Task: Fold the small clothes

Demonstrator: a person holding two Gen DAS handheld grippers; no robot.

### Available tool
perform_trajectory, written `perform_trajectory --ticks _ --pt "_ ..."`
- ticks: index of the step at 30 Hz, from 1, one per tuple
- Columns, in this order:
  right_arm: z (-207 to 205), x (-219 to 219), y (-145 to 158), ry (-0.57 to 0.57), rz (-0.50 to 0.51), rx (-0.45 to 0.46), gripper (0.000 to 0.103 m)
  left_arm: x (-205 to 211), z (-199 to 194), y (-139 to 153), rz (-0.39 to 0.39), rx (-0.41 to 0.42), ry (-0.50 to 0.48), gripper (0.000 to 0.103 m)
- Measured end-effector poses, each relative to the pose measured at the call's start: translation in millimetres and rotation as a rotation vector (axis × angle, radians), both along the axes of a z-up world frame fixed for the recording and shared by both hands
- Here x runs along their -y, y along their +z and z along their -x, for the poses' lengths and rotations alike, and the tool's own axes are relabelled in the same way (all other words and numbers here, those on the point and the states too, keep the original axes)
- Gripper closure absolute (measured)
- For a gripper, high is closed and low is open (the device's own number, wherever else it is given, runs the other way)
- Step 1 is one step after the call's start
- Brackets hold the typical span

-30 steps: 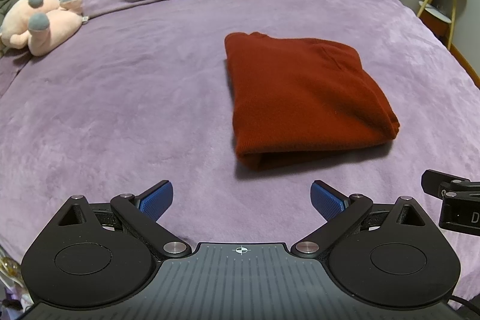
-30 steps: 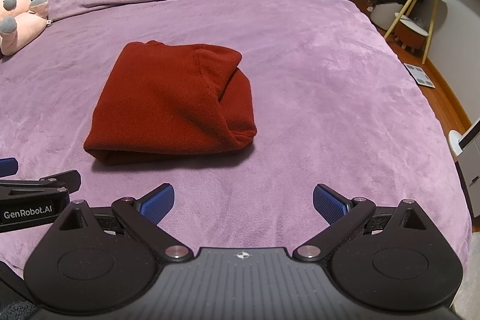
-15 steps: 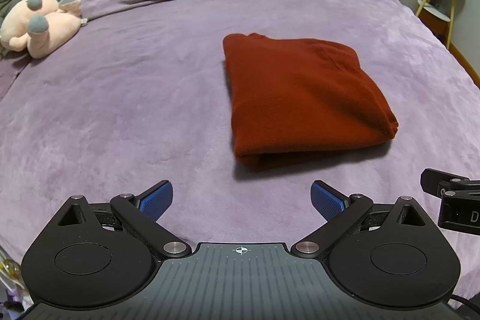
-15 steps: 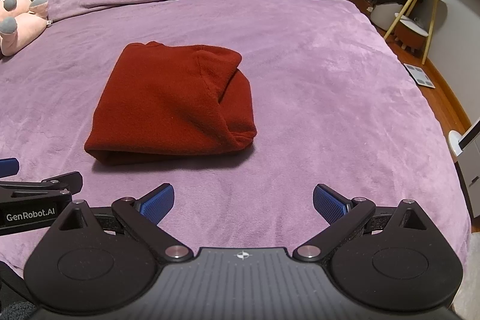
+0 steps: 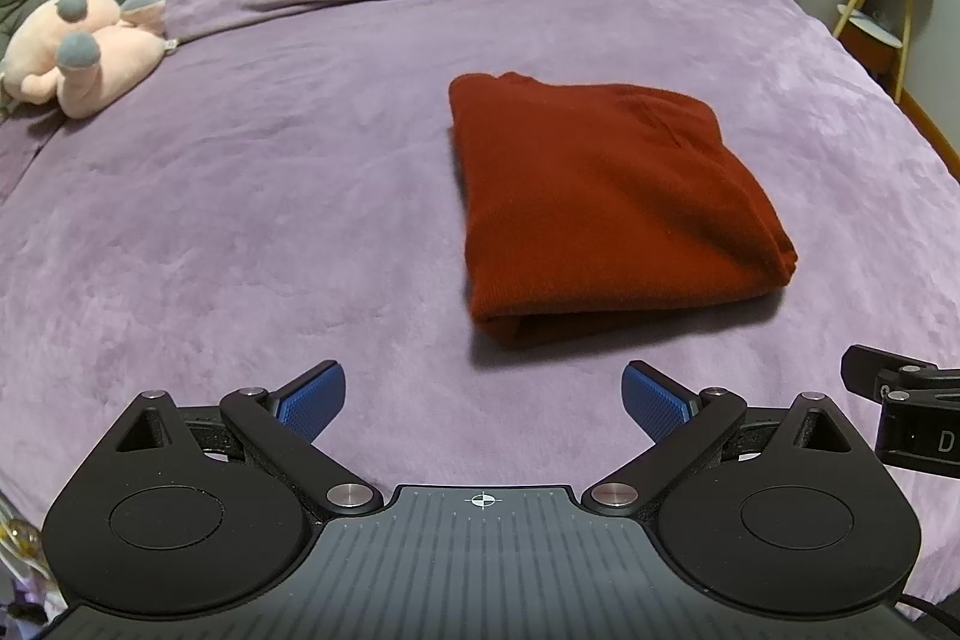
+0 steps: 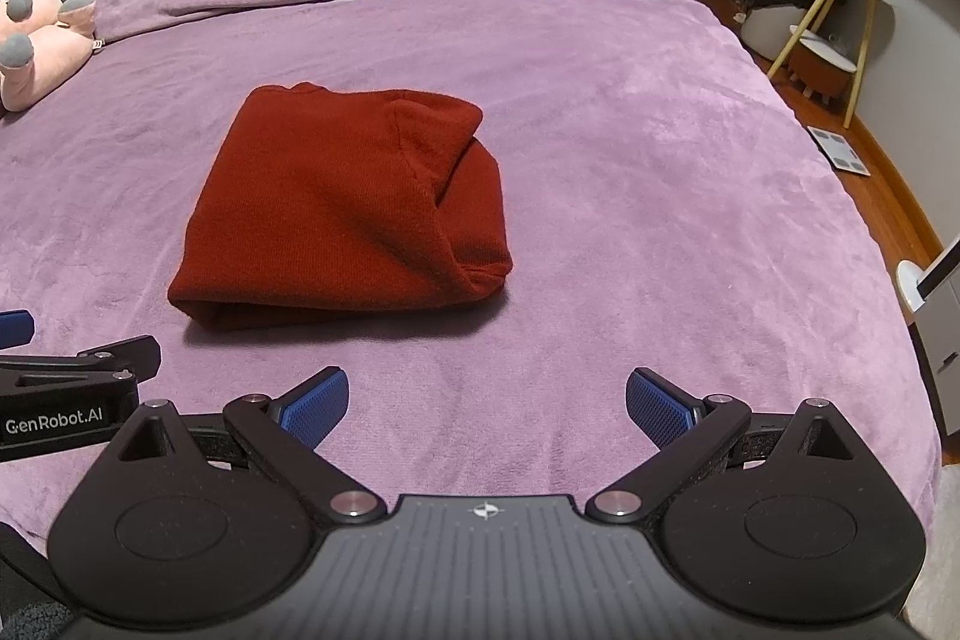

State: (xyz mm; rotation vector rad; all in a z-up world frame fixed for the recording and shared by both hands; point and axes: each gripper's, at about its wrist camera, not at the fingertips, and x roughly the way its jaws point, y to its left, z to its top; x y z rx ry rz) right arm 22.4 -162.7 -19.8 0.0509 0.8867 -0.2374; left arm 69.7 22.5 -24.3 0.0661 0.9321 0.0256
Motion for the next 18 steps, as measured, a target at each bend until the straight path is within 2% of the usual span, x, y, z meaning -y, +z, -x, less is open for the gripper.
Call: perform_trajectory --ticks 8,11,18 --pt "0.2 0.3 0.1 -0.002 -0.001 0.0 0.004 -2.5 -0.6 -0.1 0.035 -0.009 -0.004 0.001" --pt "0.5 -0.3 0.2 -0.002 0.004 0.001 0.004 -2.3 2.1 0.3 0.039 0.01 -0.016 0.0" --pt "0.7 -0.4 -0.4 -0.01 -0.002 -0.004 0.004 4.3 2.4 -3.7 -0.043 0.009 -0.021 0.0"
